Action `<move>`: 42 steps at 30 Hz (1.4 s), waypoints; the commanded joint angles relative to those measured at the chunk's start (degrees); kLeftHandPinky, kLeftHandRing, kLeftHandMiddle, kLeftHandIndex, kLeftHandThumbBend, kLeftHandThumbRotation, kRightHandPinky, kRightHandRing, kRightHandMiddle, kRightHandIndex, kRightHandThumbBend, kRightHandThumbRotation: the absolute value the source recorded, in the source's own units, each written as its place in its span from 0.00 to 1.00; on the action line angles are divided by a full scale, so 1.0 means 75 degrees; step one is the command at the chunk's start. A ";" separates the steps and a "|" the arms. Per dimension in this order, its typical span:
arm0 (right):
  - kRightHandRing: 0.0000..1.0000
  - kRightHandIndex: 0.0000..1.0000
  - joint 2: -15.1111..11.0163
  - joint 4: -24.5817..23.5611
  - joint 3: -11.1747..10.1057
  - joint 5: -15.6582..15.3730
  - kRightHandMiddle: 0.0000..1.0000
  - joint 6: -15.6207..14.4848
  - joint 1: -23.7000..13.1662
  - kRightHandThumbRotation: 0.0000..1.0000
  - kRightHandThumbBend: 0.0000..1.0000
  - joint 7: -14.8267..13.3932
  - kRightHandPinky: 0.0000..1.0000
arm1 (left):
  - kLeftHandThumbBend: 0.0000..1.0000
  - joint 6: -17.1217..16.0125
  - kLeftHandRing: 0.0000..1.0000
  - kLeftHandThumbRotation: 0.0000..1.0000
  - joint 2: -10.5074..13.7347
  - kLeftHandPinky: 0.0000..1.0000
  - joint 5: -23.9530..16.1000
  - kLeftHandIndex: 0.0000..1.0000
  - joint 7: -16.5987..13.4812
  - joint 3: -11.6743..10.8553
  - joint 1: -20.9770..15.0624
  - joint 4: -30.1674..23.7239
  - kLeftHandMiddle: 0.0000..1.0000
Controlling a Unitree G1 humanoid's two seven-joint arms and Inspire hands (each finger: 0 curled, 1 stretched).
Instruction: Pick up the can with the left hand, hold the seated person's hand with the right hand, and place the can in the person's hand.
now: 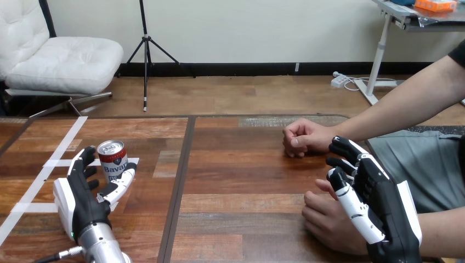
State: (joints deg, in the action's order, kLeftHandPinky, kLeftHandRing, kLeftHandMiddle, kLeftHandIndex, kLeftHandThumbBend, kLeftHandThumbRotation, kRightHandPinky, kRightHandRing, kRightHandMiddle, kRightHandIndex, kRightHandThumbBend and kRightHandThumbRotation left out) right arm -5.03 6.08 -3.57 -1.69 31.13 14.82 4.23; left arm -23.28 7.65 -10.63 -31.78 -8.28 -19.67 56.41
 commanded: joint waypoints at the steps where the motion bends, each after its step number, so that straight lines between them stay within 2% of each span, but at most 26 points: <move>1: 0.81 0.84 -0.0144 -0.0410 -0.0110 0.0045 0.85 0.0207 -0.0394 0.64 0.54 -0.0028 0.73 | 0.70 0.0106 0.89 0.06 0.0261 0.82 -0.0201 0.90 0.0000 0.0200 -0.0663 -0.0015 0.92; 12: 0.81 0.84 -0.0139 -0.0439 -0.0127 0.0073 0.85 0.0177 -0.0364 0.64 0.55 0.0005 0.73 | 0.75 0.0187 0.94 0.09 0.0223 0.87 -0.0212 0.98 -0.0231 0.0250 -0.0730 0.0034 0.99; 30: 0.81 0.84 -0.0121 -0.0508 -0.0149 0.0018 0.85 0.0149 -0.0337 0.66 0.56 0.0011 0.73 | 0.74 0.0063 1.00 0.09 0.0194 0.89 -0.0454 1.00 -0.0824 0.0408 -0.0723 0.0090 1.00; 42: 0.81 0.84 -0.0092 -0.0511 -0.0127 0.0002 0.85 0.0113 -0.0343 0.66 0.55 0.0001 0.73 | 0.72 0.0067 0.99 0.09 0.0175 0.91 -0.0321 1.00 -0.0764 0.0379 -0.0729 0.0144 1.00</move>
State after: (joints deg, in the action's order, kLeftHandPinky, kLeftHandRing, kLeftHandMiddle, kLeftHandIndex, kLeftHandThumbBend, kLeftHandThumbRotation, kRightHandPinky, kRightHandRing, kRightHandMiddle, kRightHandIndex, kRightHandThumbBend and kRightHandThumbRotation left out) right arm -5.01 4.77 -4.45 -1.91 31.12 14.83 4.29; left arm -21.78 8.29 -12.39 -37.52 -6.38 -20.90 57.27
